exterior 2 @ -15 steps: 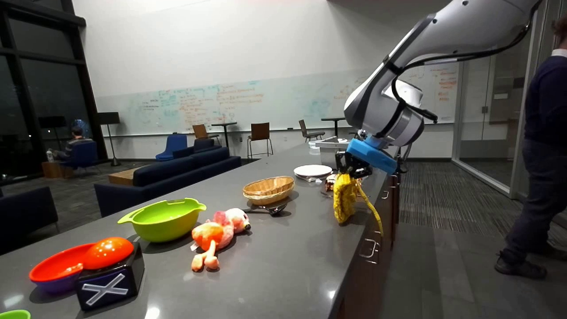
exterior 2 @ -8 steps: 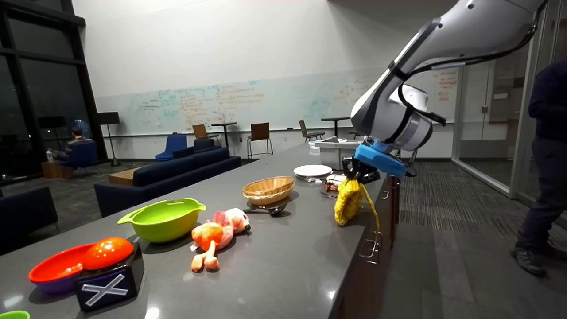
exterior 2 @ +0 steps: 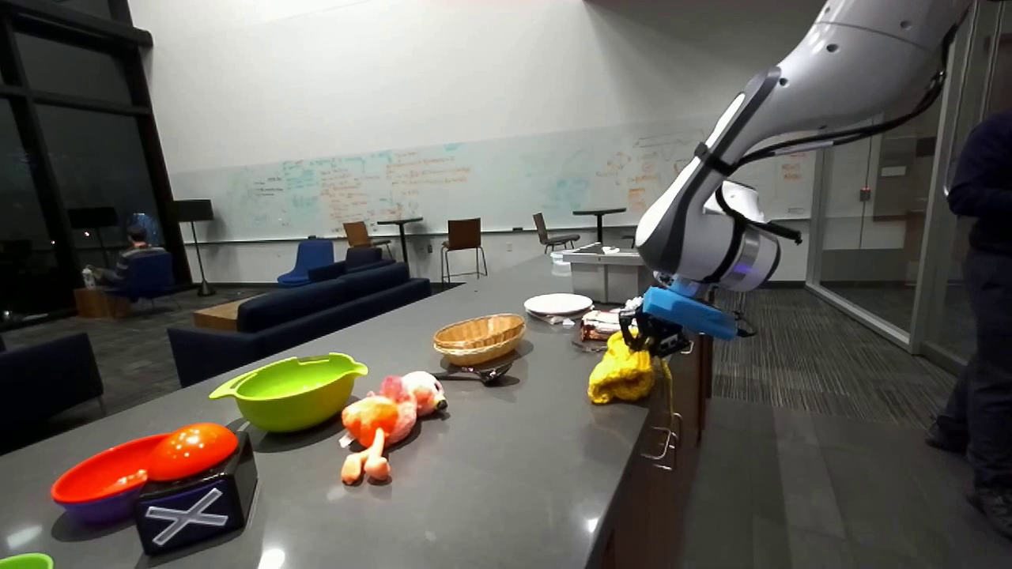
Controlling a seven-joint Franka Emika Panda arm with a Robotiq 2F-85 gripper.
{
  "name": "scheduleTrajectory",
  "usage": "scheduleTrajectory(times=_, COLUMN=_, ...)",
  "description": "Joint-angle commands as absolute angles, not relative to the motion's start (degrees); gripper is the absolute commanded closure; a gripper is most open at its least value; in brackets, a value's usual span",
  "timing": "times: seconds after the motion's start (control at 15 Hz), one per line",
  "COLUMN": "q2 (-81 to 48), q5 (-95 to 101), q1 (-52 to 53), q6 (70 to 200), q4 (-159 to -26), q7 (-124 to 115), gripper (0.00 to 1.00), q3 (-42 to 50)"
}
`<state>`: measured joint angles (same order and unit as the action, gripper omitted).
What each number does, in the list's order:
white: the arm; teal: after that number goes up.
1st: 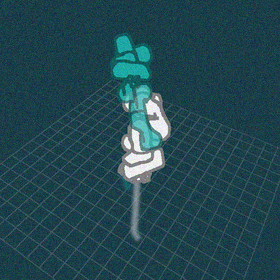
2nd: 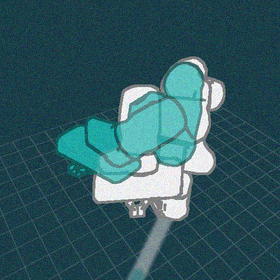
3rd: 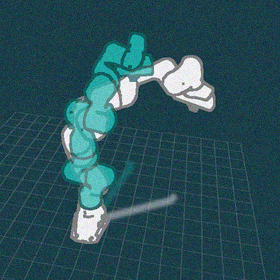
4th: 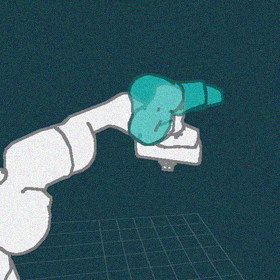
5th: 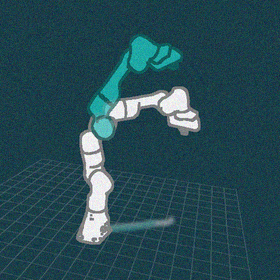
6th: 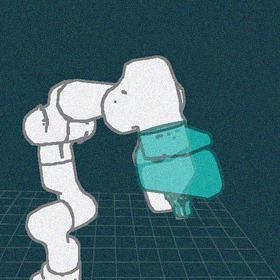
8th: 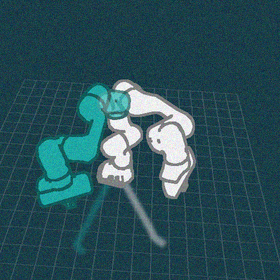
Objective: Use the yellow cloth to clean the counter
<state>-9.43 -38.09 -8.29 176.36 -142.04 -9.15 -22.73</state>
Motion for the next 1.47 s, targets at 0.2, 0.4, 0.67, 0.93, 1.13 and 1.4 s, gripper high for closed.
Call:
scheduleTrajectory(times=0.2, q2=-11.3, q5=-28.9, q1=2.1, q6=168.1, q4=-141.1, q7=-17.0, gripper=0.97, q3=-15.3)
scheduleTrajectory(times=0.4, q2=-10.8, q5=-27.6, q1=5.4, q6=163.6, q4=-140.2, q7=-17.1, gripper=0.97, q3=-15.5)
scheduleTrajectory(times=0.67, q2=-8.8, q5=-26.9, q1=9.3, q6=158.1, q4=-139.7, q7=-15.9, gripper=0.97, q3=-16.6)
scheduleTrajectory(times=0.93, q2=-8.9, q5=-24.1, q1=12.5, q6=154.2, q4=-138.7, q7=-16.4, gripper=0.97, q3=-16.5)
scheduleTrajectory(times=1.13, q2=-10.9, q5=-20.1, q1=12.6, q6=154.7, q4=-137.0, q7=-17.9, gripper=0.97, q3=-14.1)
scheduleTrajectory(times=1.4, q2=-12.9, q5=-18.3, q1=10.3, q6=155.4, q4=-133.9, q7=-18.1, gripper=0.97, q3=-9.8)
